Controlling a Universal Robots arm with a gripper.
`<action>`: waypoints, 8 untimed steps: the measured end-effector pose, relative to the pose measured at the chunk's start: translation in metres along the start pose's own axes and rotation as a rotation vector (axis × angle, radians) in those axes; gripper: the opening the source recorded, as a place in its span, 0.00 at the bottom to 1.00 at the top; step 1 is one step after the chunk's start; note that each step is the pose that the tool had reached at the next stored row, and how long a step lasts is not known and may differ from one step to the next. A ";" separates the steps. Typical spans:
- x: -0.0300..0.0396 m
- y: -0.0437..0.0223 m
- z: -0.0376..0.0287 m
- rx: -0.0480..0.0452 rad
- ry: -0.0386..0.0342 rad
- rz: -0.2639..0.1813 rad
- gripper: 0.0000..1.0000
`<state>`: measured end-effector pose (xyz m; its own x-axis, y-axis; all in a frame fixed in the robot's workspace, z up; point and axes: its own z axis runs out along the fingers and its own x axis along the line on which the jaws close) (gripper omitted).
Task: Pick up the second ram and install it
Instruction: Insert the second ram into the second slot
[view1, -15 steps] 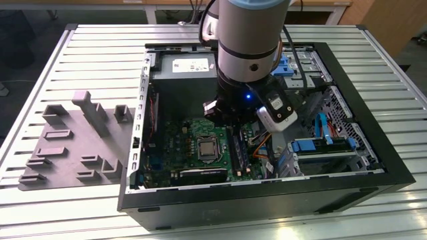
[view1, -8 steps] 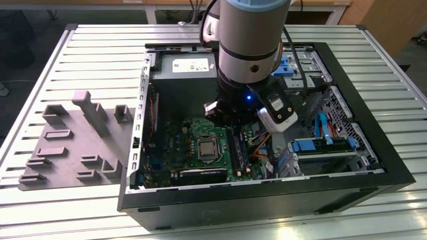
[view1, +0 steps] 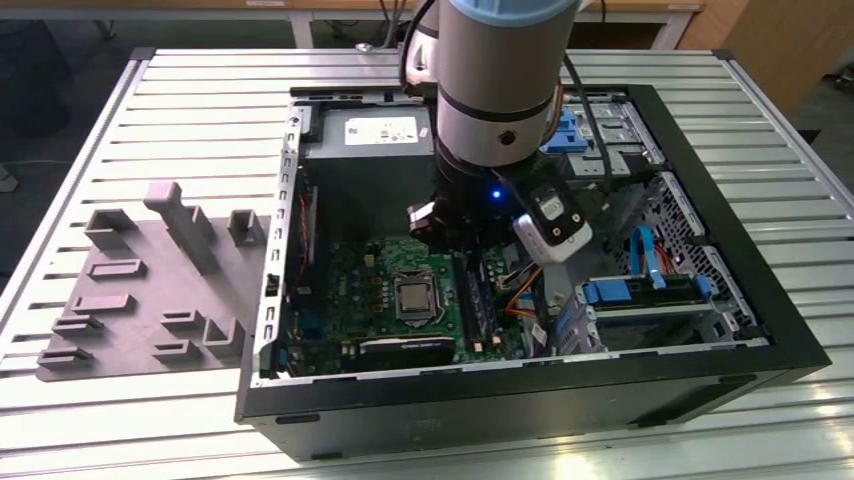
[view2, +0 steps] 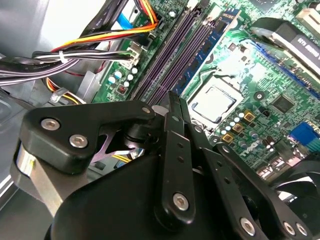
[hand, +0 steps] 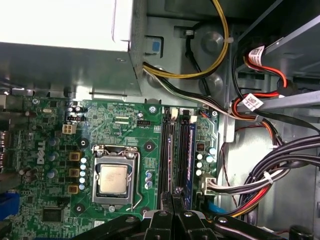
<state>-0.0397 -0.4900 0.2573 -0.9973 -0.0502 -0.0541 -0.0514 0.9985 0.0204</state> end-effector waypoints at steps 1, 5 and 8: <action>0.0001 0.0000 0.0009 0.0001 0.0000 0.000 0.11; 0.0002 0.0013 0.0032 0.0004 0.0001 0.000 0.11; 0.0000 0.0024 0.0043 -0.0001 0.0000 0.000 0.11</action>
<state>-0.0396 -0.4875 0.2530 -0.9973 -0.0500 -0.0541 -0.0511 0.9985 0.0205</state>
